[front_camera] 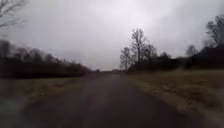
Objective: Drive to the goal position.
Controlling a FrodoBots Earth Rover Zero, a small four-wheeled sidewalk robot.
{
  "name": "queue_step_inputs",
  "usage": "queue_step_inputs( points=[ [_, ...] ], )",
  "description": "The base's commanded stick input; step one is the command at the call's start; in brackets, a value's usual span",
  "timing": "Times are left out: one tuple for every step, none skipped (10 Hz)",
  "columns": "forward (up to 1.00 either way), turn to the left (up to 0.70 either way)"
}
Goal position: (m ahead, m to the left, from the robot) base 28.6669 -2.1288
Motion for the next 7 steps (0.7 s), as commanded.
queue_step_inputs(
  points=[
    [0.70, 0.00],
    [0.70, 0.00],
    [0.70, 0.00],
    [0.70, 0.00],
    [0.70, 0.00],
    [0.70, 0.00],
    [0.70, 0.00]
  ],
)
